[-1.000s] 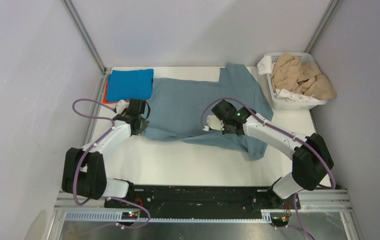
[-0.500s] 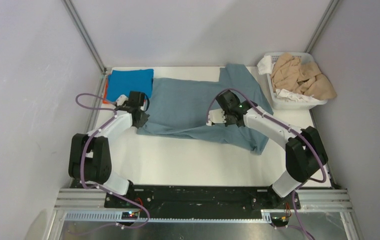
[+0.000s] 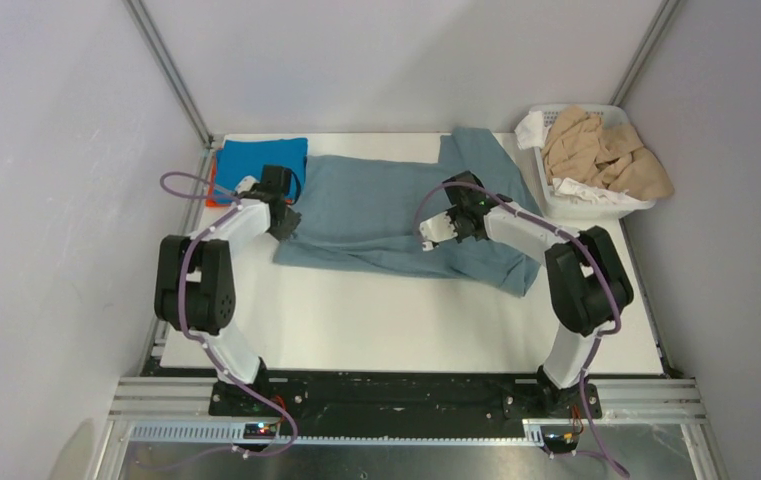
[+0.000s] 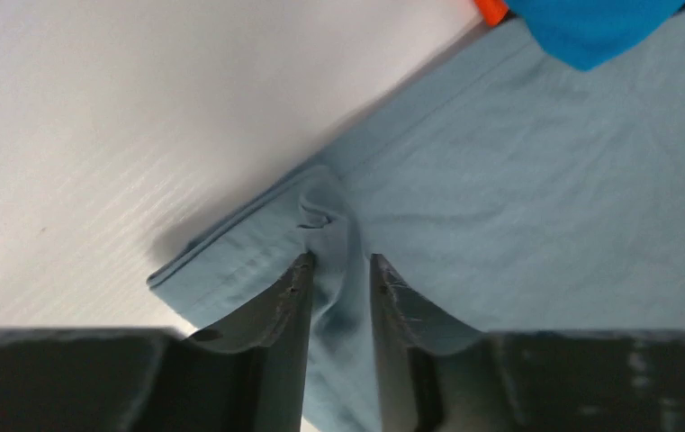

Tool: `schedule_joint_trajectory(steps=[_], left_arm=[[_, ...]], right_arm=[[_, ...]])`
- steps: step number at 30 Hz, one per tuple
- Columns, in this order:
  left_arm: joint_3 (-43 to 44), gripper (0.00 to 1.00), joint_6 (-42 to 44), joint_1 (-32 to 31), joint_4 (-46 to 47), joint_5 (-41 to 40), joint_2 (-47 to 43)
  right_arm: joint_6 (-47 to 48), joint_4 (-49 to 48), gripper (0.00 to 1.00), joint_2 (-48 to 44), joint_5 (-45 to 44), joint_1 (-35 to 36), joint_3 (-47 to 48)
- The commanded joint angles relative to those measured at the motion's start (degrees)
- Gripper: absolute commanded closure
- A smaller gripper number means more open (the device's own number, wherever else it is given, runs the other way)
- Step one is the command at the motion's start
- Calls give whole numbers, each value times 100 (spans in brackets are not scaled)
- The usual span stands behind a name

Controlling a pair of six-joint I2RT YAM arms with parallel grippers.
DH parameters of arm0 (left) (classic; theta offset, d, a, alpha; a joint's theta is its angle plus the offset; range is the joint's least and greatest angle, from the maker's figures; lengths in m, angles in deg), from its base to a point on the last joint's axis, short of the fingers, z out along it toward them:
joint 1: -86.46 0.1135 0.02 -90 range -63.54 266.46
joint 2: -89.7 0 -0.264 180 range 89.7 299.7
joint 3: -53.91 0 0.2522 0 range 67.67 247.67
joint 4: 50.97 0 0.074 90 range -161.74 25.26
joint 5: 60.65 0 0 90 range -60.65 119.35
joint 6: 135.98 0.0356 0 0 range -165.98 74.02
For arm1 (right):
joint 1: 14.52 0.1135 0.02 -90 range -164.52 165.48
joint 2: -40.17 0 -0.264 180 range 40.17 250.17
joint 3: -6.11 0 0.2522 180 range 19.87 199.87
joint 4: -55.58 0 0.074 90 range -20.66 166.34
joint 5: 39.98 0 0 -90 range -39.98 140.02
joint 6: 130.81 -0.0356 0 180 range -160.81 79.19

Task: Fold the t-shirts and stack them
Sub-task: Fold the flattened tshirt in 1/3 of the way

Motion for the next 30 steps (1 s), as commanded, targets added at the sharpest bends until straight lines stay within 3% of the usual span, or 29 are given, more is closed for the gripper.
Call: schedule_joint_trajectory(steps=[1, 2, 3, 4, 6, 11, 14, 16, 18, 19, 20, 21, 23, 26, 28, 30], left_arm=[[417, 48, -44, 133, 25, -298, 135], [503, 39, -34, 138, 23, -362, 142], [540, 16, 4, 139, 25, -374, 124], [602, 8, 29, 146, 21, -396, 110], [621, 1, 128, 146, 18, -410, 3], [447, 0, 381, 137, 21, -332, -581], [284, 0, 644, 86, 19, -143, -802], [227, 0, 820, 28, 22, 38, -879], [209, 0, 944, -81, 26, 236, -815], [208, 0, 982, -161, 31, 383, -785], [214, 0, 1058, -195, 31, 473, -706], [215, 0, 1097, -265, 46, 626, -669], [211, 0, 1206, -372, 63, 785, -540], [127, 0, 1319, -458, 144, 895, -398], [52, 0, 1373, -473, 260, 1065, -313], [7, 0, 1448, -483, 386, 1208, -193]], right_arm=[[584, -1285, 98, 331, 440, -164, 223], [640, -1430, 87, 377, 539, -182, 227], [668, -1750, 50, 448, 584, -228, 230], [703, -1918, 13, 480, 635, -244, 231], [673, -2361, 2, 531, 585, -294, 243], [-220, -2411, 1, -36, 741, -390, 210], [-995, -3459, 1, -495, 510, -407, -97], [-2039, -4170, 1, -811, 70, -398, -179], [-3655, -4593, 0, -1130, -685, -419, -188], [-4867, -4574, 0, -1384, -982, -436, -189], [-5482, -4233, 0, -1665, -1431, -487, -197], [-6889, -3946, 1, -1803, -1549, -532, -198], [-8674, -2851, 1, -2208, -1140, -806, -195], [-10460, -1240, 0, -2706, 461, -1276, -368], [-11770, -948, 0, -2924, 1294, -1452, -840], [-12256, -1095, 1, -3040, 2012, -1484, -1433]])
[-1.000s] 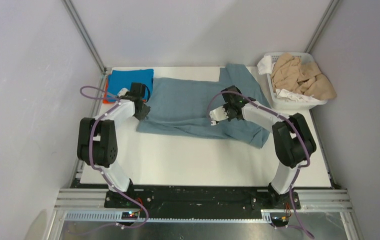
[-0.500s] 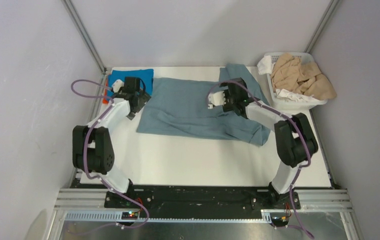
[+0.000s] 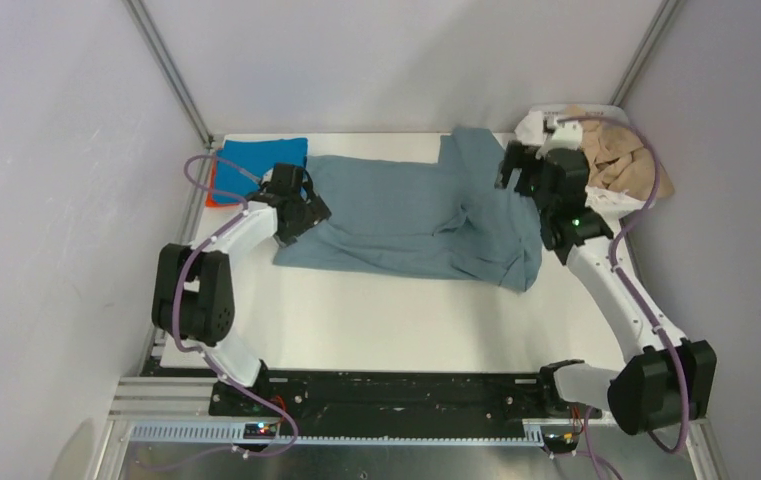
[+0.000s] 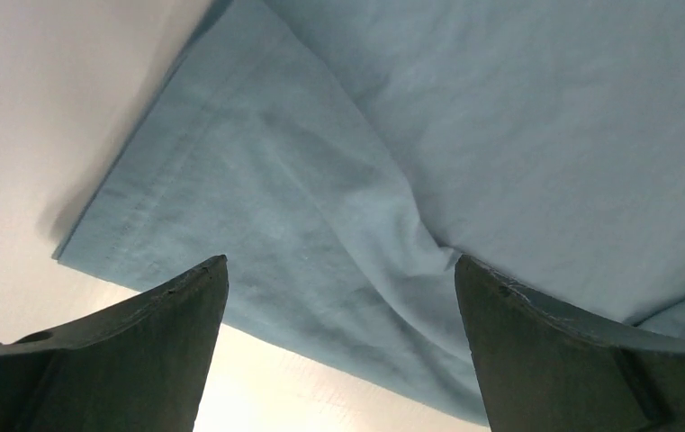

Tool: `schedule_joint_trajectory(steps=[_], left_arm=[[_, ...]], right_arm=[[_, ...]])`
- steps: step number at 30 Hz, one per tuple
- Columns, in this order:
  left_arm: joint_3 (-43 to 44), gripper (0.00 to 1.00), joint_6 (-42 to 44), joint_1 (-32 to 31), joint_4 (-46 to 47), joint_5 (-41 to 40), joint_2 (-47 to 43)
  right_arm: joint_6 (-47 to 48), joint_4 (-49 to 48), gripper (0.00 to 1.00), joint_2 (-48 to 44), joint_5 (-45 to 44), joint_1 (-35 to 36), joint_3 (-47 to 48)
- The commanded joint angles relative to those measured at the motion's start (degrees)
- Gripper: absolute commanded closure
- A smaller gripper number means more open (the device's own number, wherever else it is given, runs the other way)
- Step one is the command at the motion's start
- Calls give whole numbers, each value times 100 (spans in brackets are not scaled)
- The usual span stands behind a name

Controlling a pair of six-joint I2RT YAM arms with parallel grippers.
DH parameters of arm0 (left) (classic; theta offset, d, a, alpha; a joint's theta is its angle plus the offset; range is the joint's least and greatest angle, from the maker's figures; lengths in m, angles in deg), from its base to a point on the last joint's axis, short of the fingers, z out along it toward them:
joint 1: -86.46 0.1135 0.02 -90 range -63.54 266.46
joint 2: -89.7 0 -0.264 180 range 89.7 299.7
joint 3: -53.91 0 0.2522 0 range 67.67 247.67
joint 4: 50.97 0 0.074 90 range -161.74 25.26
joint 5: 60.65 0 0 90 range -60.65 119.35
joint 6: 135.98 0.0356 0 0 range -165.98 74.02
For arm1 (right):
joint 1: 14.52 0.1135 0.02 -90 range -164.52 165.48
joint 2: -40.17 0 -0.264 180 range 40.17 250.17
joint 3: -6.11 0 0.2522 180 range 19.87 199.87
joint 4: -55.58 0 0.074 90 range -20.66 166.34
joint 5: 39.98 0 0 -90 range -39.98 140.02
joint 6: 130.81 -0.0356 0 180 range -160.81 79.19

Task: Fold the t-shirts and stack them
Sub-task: Fold the flattened tshirt in 1/3 of the way

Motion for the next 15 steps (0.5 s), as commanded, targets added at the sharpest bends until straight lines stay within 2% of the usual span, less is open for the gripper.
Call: schedule_joint_trajectory(steps=[1, 3, 7, 11, 15], left_arm=[[-122, 0, 363, -14, 303, 426, 218], [-159, 0, 385, -10, 386, 533, 358], [-269, 0, 403, -10, 523, 558, 551], [-358, 0, 426, 3, 561, 441, 689], [-630, 0, 438, 23, 562, 327, 601]], right_arm=[[-2964, 882, 1, -65, 2121, -36, -1085], [-3232, 511, 1, 46, 2526, 34, -1516], [-3352, -149, 1, 631, 2840, 181, -1586], [-3384, -967, 0, 1431, 2733, 262, -1510], [-3234, -1214, 1, 2207, 2652, 292, -1154]])
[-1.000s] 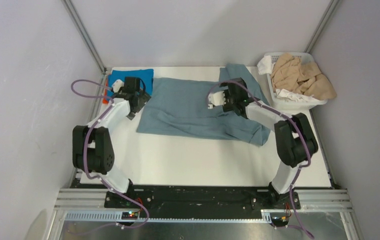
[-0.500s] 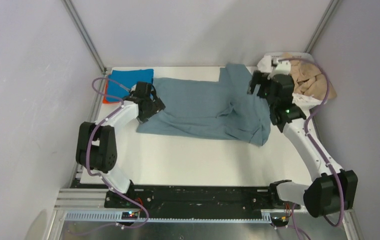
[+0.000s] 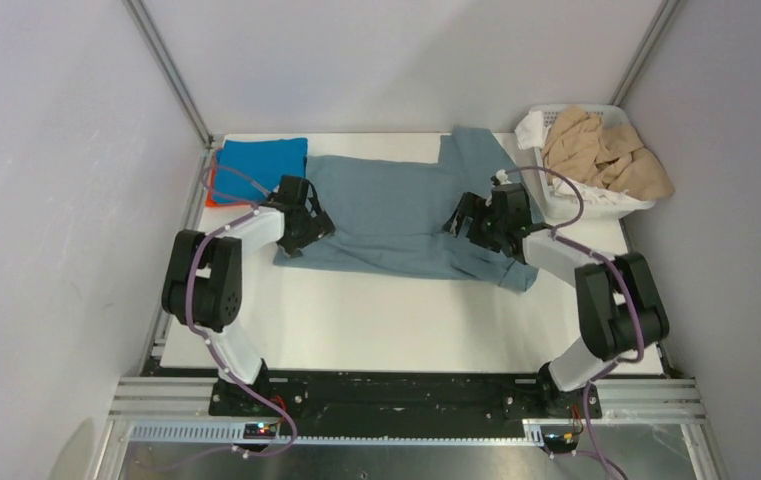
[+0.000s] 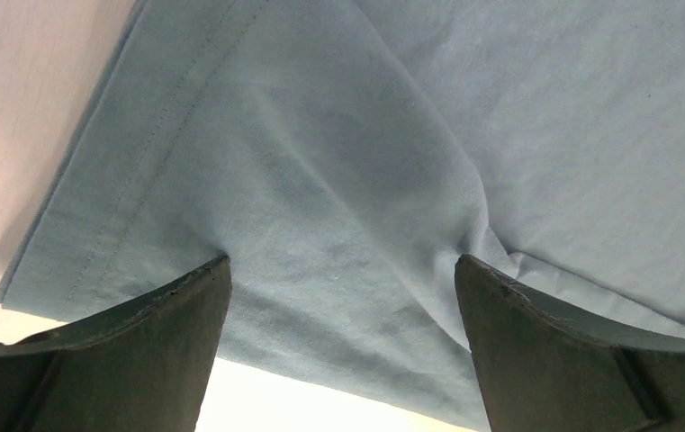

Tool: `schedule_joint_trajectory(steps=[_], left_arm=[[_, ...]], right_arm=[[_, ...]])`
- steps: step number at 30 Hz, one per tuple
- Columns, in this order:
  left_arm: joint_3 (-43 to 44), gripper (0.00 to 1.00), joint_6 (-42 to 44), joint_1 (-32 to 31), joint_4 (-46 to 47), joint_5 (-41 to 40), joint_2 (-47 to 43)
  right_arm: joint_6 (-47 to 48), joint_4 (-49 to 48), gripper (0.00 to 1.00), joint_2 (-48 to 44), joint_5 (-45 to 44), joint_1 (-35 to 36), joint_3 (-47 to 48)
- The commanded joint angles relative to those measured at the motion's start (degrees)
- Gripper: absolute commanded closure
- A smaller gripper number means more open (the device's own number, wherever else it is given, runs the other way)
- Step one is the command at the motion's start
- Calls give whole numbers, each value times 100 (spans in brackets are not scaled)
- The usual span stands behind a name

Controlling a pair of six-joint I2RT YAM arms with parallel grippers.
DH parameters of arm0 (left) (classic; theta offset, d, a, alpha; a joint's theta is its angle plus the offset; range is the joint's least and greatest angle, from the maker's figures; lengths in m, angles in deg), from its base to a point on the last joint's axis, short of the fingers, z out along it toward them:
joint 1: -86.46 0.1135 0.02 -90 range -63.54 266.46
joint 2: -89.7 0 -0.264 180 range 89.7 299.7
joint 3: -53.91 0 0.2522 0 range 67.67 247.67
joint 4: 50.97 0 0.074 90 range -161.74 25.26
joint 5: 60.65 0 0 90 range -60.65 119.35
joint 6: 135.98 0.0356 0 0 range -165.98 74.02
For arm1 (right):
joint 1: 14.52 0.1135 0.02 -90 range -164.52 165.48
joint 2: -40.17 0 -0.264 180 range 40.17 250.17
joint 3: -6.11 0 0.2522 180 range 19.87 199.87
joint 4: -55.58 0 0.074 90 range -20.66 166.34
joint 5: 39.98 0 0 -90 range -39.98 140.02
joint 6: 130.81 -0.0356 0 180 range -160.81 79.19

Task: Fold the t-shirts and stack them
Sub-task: Fold the flattened tshirt in 1/3 of the way

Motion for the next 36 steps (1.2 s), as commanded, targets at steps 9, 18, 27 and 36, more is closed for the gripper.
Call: schedule_joint_trajectory(steps=[9, 18, 27, 36], left_arm=[[-618, 0, 159, 120, 141, -296, -206], [-709, 0, 167, 129, 119, -339, -579], [-494, 0, 420, 48, 129, 154, -1160], [-34, 0, 505, 3, 122, 369, -315]], right_arm=[[23, -1194, 0, 2169, 141, 162, 2018], [397, 977, 1, 3134, -869, 384, 4694], [899, 2081, 5, 248, -2038, 33, 1920], [883, 2909, 23, -1199, -1804, -895, 147]])
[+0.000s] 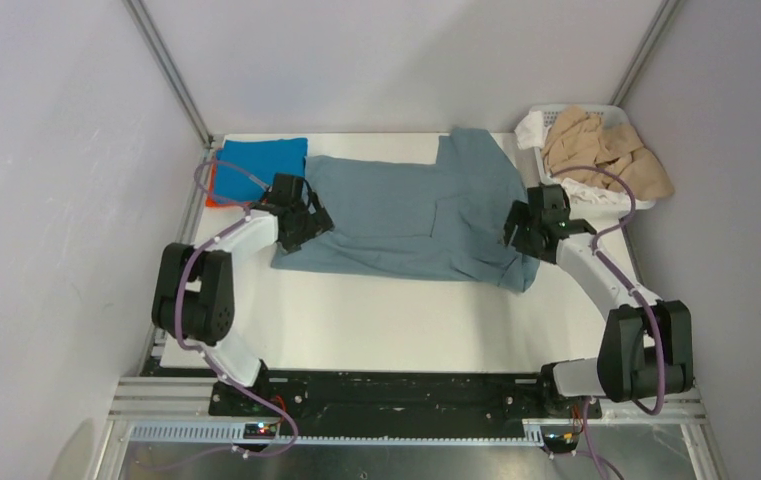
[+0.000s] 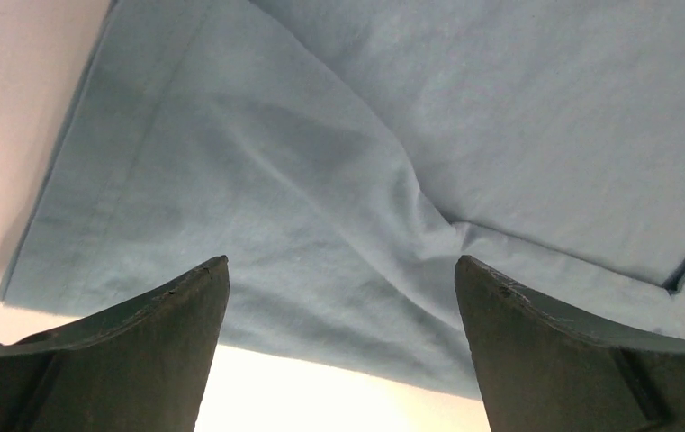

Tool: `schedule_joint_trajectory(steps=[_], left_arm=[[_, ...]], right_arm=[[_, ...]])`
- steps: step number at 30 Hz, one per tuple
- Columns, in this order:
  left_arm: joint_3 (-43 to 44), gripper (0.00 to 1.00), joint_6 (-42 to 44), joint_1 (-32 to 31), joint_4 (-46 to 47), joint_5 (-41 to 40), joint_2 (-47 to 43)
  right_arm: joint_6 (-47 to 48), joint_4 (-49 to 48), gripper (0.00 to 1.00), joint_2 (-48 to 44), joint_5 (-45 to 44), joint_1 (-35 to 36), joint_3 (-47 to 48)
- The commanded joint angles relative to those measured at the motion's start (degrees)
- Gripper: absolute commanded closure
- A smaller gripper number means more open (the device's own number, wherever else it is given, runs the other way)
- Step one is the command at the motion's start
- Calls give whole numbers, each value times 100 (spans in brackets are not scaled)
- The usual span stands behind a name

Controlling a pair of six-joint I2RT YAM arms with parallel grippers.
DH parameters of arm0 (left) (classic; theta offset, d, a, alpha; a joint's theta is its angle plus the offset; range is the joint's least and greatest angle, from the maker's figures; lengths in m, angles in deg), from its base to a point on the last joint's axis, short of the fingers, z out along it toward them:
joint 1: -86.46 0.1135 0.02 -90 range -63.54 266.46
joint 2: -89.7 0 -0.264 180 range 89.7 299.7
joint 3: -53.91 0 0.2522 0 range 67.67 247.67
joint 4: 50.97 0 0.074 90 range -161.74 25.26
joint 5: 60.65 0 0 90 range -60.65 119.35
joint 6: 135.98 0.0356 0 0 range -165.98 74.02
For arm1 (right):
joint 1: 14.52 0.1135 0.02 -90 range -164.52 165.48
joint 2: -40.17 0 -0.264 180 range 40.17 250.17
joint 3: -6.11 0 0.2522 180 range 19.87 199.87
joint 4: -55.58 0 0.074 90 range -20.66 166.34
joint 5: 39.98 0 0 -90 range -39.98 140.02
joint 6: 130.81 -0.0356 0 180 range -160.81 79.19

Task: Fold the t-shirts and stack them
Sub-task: Fold the flattened tshirt in 1/3 of the way

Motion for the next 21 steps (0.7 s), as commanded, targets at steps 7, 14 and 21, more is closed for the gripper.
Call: schedule_joint_trajectory(steps=[7, 14, 21], left_arm=[[199, 0, 154, 60, -14, 155, 719], [6, 0, 137, 140, -15, 123, 754], [-304, 0, 156, 332, -19, 129, 546]], right_arm=[[75, 282, 42, 301, 96, -405, -440], [42, -328, 89, 920, 1043, -735, -447], [25, -290, 100, 1094, 178, -1068, -230]])
